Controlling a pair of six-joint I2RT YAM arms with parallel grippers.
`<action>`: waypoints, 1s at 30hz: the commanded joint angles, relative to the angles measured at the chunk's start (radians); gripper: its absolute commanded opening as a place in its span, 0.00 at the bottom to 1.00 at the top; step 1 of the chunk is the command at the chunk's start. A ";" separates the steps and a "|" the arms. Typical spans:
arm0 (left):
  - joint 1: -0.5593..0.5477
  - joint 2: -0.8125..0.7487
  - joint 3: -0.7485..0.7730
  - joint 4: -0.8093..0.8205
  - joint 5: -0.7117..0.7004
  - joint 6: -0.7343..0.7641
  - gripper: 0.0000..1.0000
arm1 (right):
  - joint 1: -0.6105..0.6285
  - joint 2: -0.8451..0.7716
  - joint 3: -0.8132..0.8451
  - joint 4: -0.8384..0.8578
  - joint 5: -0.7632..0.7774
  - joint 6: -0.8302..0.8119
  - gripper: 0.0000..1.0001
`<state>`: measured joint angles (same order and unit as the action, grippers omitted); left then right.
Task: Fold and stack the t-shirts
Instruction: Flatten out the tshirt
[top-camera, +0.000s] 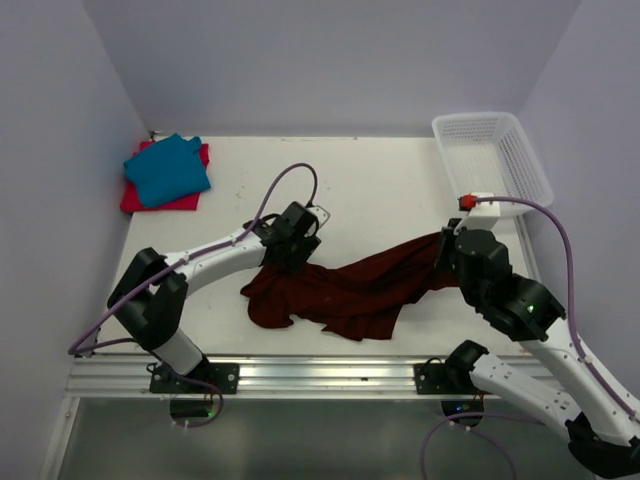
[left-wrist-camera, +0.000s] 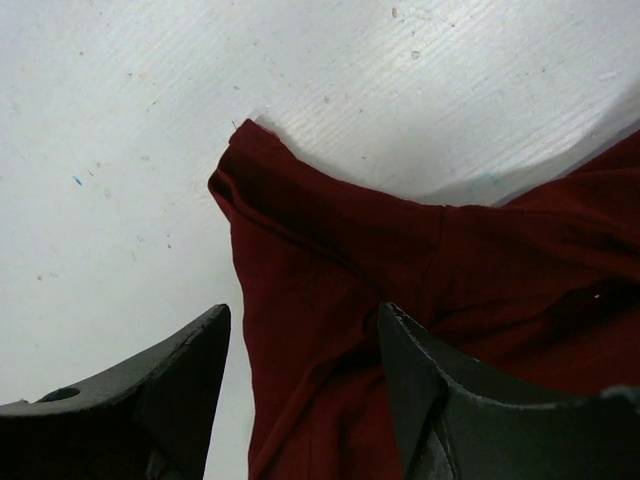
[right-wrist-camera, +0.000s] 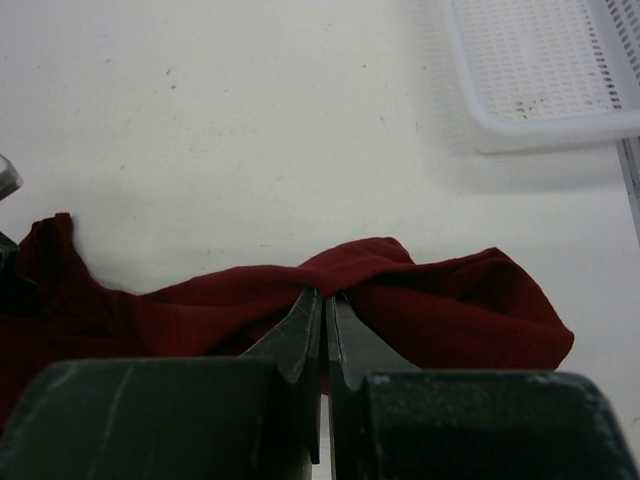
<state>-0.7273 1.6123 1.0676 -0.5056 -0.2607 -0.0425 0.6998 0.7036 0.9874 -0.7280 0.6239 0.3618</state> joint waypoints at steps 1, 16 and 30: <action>0.005 -0.003 -0.008 -0.028 0.017 -0.025 0.64 | -0.002 -0.018 -0.001 0.010 0.043 -0.011 0.00; 0.005 -0.068 -0.101 -0.037 0.078 -0.056 0.56 | -0.003 -0.013 -0.001 0.015 0.034 -0.004 0.00; 0.005 -0.048 -0.057 0.016 0.120 -0.011 0.53 | -0.002 -0.009 -0.006 0.022 0.031 -0.004 0.00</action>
<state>-0.7273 1.5669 0.9703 -0.5312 -0.1593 -0.0818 0.6998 0.6933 0.9791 -0.7372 0.6369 0.3614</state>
